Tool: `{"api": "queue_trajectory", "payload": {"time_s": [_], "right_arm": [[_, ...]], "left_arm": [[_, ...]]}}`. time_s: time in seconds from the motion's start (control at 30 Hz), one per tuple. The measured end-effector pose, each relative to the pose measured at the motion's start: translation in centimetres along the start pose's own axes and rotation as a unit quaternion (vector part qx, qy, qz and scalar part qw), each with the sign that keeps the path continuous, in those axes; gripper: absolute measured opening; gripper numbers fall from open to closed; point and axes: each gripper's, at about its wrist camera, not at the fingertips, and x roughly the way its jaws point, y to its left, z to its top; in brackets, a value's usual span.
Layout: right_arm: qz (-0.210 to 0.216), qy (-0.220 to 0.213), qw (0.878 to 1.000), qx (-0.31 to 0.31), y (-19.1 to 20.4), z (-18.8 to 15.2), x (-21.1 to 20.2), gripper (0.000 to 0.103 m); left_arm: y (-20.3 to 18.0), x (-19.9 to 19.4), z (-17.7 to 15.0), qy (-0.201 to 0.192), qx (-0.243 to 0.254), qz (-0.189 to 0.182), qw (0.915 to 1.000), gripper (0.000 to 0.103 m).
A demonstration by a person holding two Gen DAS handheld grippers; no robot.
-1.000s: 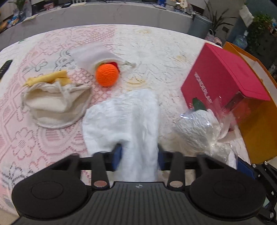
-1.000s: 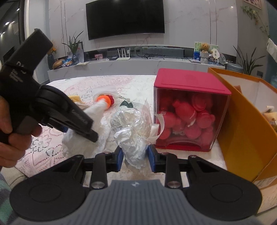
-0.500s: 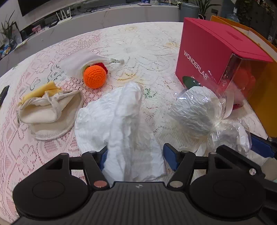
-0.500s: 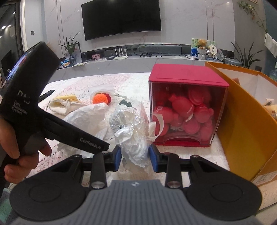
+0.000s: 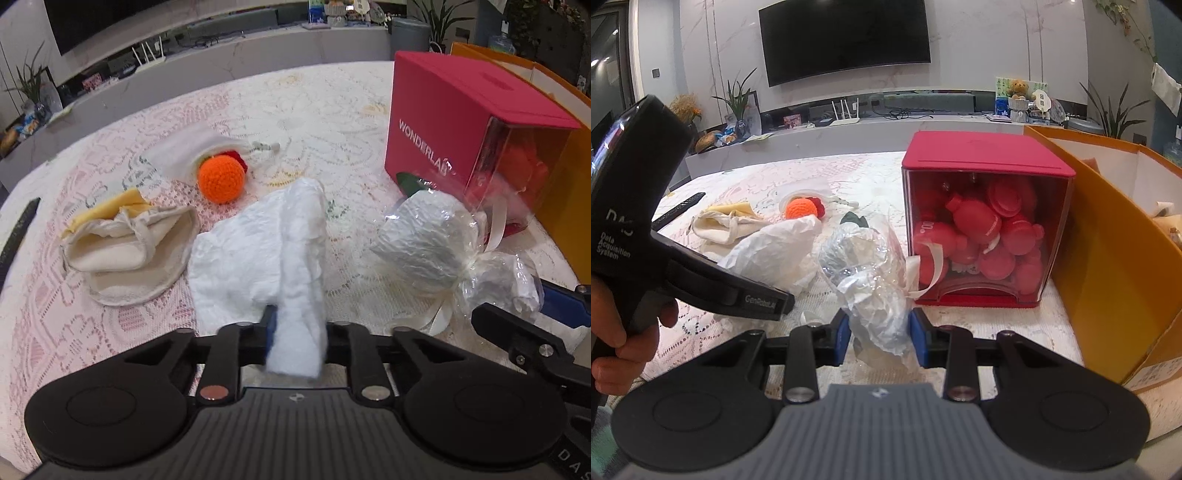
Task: Organize soft objects
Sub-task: 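Carry the white cloth and clear plastic bag over the shoebox with both grippers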
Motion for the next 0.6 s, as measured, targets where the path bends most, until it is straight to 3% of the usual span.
{"api": "queue_trajectory", "payload": {"time_s": [0.23, 0.6], "right_arm": [[0.008, -0.021, 1.0, -0.003, 0.0, -0.1, -1.2, 0.027], [0.018, -0.074, 0.997, -0.003, 0.2, 1.7, -5.9, 0.025]], "left_arm": [[1.1, -3.9, -0.7, -0.043, -0.036, 0.01, 0.9984, 0.011], [0.2, -11.0, -0.9, -0.095, -0.035, -0.006, 0.9949, 0.01]]}}
